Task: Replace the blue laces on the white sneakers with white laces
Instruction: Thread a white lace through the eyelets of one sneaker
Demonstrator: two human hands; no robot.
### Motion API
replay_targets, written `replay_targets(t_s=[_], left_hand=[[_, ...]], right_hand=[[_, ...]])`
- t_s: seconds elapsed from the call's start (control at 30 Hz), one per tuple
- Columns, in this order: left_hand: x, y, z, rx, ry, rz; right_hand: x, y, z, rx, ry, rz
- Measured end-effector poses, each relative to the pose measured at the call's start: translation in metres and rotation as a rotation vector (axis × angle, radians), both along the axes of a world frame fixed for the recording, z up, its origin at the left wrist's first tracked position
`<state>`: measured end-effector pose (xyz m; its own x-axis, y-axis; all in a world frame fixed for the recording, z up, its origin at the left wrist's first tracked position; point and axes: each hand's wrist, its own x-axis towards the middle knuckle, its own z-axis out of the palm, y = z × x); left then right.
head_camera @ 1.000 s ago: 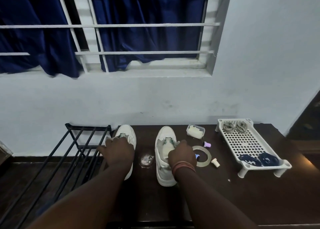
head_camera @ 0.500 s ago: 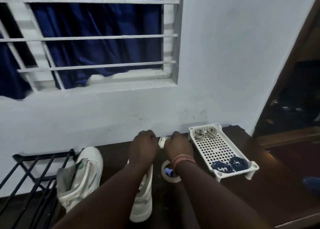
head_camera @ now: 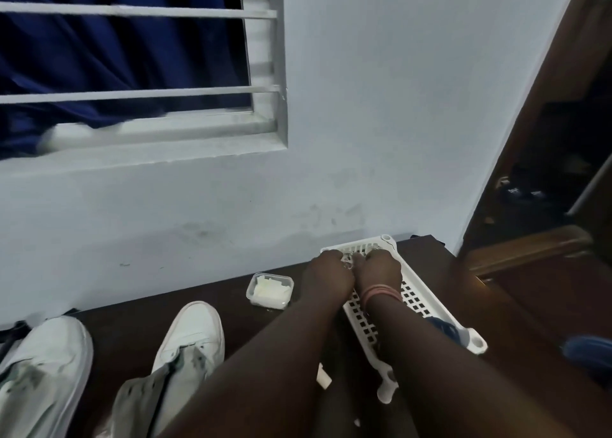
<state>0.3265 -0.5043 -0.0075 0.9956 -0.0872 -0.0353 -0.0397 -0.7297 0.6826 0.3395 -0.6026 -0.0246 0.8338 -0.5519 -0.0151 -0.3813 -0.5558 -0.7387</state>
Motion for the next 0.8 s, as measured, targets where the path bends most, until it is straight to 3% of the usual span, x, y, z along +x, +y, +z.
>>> replay_targets(t_s=[0.37,0.57,0.8], left_hand=[[-0.002,0.001,-0.01,-0.158,0.068,0.081],[-0.01,0.016,-0.003,-0.256,0.093,0.137],[-0.047,0.054,0.04,-0.471,0.067,0.34]], right_hand=[[0.005,0.009,-0.012,-0.028,0.06,0.01],[-0.003,0.018,-0.003,0.066,-0.075,-0.016],[-0.047,0.053,0.048,0.081,-0.174,0.156]])
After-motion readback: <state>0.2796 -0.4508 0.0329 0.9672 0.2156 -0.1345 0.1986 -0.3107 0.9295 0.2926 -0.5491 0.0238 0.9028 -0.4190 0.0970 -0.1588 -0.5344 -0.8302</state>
